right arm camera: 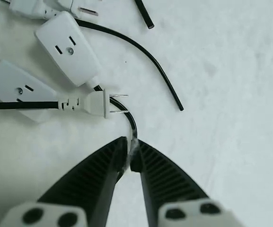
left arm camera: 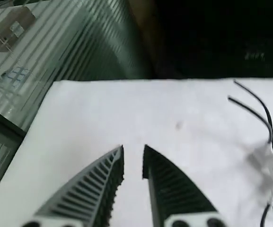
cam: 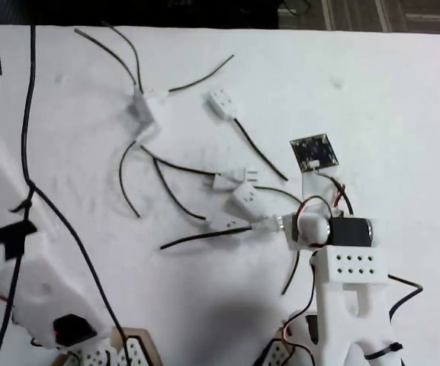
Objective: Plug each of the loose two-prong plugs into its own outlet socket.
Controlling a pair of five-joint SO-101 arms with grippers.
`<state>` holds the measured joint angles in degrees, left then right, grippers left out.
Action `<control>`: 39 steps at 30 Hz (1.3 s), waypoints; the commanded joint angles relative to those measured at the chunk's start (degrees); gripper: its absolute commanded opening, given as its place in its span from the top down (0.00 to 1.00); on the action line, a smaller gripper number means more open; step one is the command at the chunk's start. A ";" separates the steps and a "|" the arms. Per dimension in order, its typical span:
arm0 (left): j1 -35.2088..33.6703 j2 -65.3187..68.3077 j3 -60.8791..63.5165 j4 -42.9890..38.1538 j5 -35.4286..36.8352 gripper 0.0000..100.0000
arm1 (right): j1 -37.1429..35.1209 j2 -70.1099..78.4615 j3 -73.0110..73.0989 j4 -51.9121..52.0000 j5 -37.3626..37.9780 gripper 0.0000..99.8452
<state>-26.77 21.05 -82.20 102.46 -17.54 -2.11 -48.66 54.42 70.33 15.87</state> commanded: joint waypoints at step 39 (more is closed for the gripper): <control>4.18 -69.41 133.54 -37.10 -2.11 0.98 | -13.32 29.14 -12.13 -4.26 42.73 0.86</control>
<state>-23.43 -46.81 49.85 67.82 -18.95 -15.38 -20.70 44.31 67.69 56.31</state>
